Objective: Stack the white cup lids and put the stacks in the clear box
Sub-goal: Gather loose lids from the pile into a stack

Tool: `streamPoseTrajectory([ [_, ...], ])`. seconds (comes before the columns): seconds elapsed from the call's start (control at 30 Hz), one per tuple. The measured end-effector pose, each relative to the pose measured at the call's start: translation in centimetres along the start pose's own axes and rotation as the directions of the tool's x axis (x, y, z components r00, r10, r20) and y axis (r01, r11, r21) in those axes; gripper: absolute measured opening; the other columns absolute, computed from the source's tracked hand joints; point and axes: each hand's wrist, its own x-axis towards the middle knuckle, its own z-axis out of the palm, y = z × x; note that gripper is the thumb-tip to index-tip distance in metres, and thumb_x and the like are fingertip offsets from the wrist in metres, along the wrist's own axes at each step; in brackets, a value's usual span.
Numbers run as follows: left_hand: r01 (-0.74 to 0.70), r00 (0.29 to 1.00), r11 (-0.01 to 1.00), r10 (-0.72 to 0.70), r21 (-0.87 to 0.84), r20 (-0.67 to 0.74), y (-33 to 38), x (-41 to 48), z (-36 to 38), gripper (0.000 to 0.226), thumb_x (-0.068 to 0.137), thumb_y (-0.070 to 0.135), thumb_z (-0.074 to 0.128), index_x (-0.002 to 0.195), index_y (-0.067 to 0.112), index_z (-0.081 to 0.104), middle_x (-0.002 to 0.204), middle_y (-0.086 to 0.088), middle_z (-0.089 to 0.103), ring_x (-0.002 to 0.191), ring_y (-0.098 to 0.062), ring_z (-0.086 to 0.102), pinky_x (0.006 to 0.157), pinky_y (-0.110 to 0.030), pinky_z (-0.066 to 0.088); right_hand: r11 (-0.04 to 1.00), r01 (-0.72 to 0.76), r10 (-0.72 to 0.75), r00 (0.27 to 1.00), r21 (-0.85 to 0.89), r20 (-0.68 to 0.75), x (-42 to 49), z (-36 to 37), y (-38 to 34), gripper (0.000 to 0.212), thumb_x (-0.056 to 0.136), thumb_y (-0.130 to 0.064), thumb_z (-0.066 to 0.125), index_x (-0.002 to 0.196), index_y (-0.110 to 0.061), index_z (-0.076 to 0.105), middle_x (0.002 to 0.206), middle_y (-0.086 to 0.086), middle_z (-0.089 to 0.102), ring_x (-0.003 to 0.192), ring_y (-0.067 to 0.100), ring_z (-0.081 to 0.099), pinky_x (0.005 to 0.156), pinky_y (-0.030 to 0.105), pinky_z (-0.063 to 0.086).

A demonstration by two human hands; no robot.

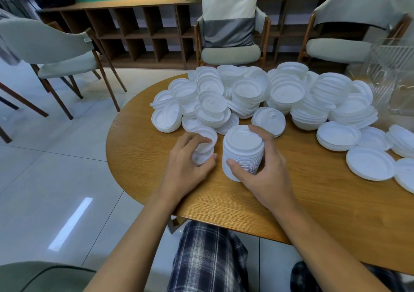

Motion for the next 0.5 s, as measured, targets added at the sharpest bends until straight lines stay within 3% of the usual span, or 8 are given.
streamPoseTrajectory([
  [0.13, -0.024, 0.998, 0.999, 0.025, -0.021, 0.051, 0.8, 1.7, 1.8, 0.032, 0.082, 0.021, 0.087, 0.11, 0.013, 0.074, 0.11, 0.001, 0.065, 0.104, -0.015, 0.065, 0.092, -0.026, 0.051, 0.999, 0.011, -0.014, 0.994, -0.03, -0.107, 0.1, -0.3, 0.2, 0.077, 0.077, -0.032, 0.089, 0.142, -0.019, 0.05, 0.131, -0.005, 0.06, 0.125, 0.001, 0.054, 0.101, 0.013, 0.044],
  [0.23, -0.01, 0.999, 1.0, 0.01, 0.003, 0.03, 0.9, 2.1, 2.8, 0.024, 0.081, 0.02, 0.085, 0.102, 0.014, 0.076, 0.103, 0.004, 0.068, 0.097, -0.014, 0.066, 0.09, -0.044, 0.054, 1.0, -0.003, 0.0, 0.993, -0.019, -0.119, 0.2, -0.3, 0.3, 0.076, 0.077, -0.035, 0.086, 0.142, -0.021, 0.049, 0.132, -0.004, 0.059, 0.125, 0.003, 0.055, 0.102, 0.014, 0.044],
  [0.33, 0.054, 0.997, 0.996, -0.051, 0.068, -0.05, 0.8, 2.0, 3.3, 0.015, 0.078, 0.022, 0.082, 0.091, 0.022, 0.075, 0.096, 0.013, 0.07, 0.094, -0.007, 0.066, 0.103, -0.06, 0.043, 1.0, -0.007, 0.006, 0.994, -0.008, -0.11, 0.2, -0.3, 0.3, 0.077, 0.077, -0.035, 0.085, 0.143, -0.02, 0.049, 0.133, -0.004, 0.059, 0.126, 0.005, 0.055, 0.103, 0.016, 0.044],
  [0.43, 0.14, 0.987, 0.99, -0.141, -0.017, -0.079, 1.5, 2.0, 3.0, 0.011, 0.08, 0.026, 0.08, 0.089, 0.024, 0.074, 0.092, 0.016, 0.071, 0.09, 0.003, 0.061, 0.111, -0.061, 0.035, 1.0, -0.007, 0.006, 0.994, -0.01, -0.109, 0.3, -0.3, 0.5, 0.077, 0.077, -0.034, 0.086, 0.143, -0.019, 0.048, 0.135, -0.003, 0.058, 0.127, 0.006, 0.055, 0.103, 0.016, 0.044],
  [0.5, 0.175, 0.977, 0.979, -0.186, -0.109, -0.102, 2.2, 2.2, 2.4, 0.009, 0.084, 0.028, 0.079, 0.089, 0.022, 0.075, 0.088, 0.015, 0.072, 0.085, 0.004, 0.061, 0.105, -0.053, 0.043, 1.0, -0.012, 0.01, 0.994, -0.012, -0.105, 0.3, -0.2, 0.5, 0.078, 0.078, -0.03, 0.089, 0.143, -0.02, 0.048, 0.135, -0.003, 0.057, 0.127, 0.006, 0.054, 0.104, 0.016, 0.044],
])
